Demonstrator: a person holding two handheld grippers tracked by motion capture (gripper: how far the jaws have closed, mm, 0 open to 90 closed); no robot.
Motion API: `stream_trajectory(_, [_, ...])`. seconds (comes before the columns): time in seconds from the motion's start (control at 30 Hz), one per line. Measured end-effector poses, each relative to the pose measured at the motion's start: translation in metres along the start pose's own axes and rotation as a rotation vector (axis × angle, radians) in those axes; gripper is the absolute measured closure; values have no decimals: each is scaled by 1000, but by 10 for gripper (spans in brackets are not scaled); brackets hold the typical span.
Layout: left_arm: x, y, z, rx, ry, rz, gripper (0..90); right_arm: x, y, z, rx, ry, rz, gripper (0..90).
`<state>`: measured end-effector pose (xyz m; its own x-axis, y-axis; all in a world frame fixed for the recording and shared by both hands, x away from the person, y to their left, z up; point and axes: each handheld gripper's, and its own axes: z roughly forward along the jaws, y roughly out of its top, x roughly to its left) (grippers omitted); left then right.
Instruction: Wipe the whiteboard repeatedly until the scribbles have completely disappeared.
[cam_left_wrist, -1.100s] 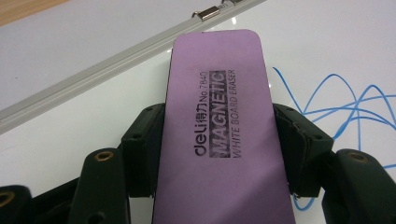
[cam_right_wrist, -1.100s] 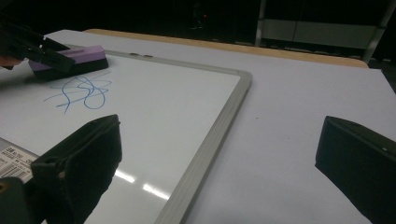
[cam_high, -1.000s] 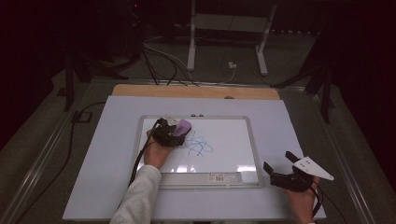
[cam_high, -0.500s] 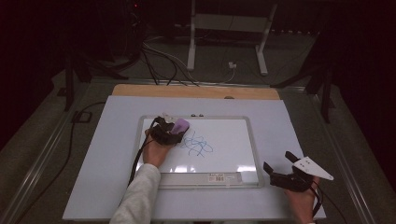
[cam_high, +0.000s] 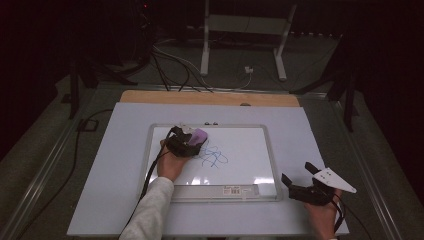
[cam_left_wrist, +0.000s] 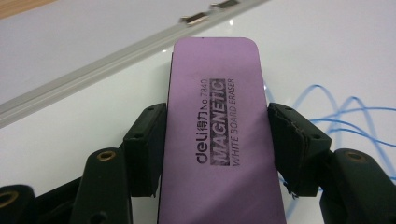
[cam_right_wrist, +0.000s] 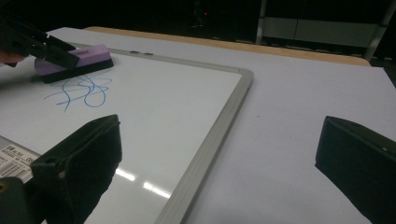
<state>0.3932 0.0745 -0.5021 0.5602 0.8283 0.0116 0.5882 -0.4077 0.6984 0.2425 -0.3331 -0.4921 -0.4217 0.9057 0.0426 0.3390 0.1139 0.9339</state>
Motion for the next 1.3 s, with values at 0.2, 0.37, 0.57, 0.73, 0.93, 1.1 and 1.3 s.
stream_trajectory(0.2, [8, 2, 0, 15, 52, -11, 418, 0, 0, 0, 0, 0, 1, 6])
stream_trajectory(0.37, [22, 1, 0, 21, 77, -75, 418, -1, 0, 0, -1, 1, 5, 6])
stream_trajectory(0.57, [12, 4, 2, 24, 66, -43, 418, 1, 0, 1, 3, 3, -1, 6])
stream_trajectory(0.73, [-4, 8, 5, 28, 10, -2, 418, 1, -1, 2, 5, 4, -1, 7])
stream_trajectory(0.93, [-2, 10, 6, 31, 17, 0, 418, 0, -1, 1, 3, 1, 1, 6])
stream_trajectory(1.1, [12, 11, 6, 46, 63, -69, 418, -1, -1, 0, 2, -1, 4, 6])
stream_trajectory(1.3, [-4, 11, 6, 38, 21, 13, 418, -1, 0, 1, 3, -1, 4, 7])
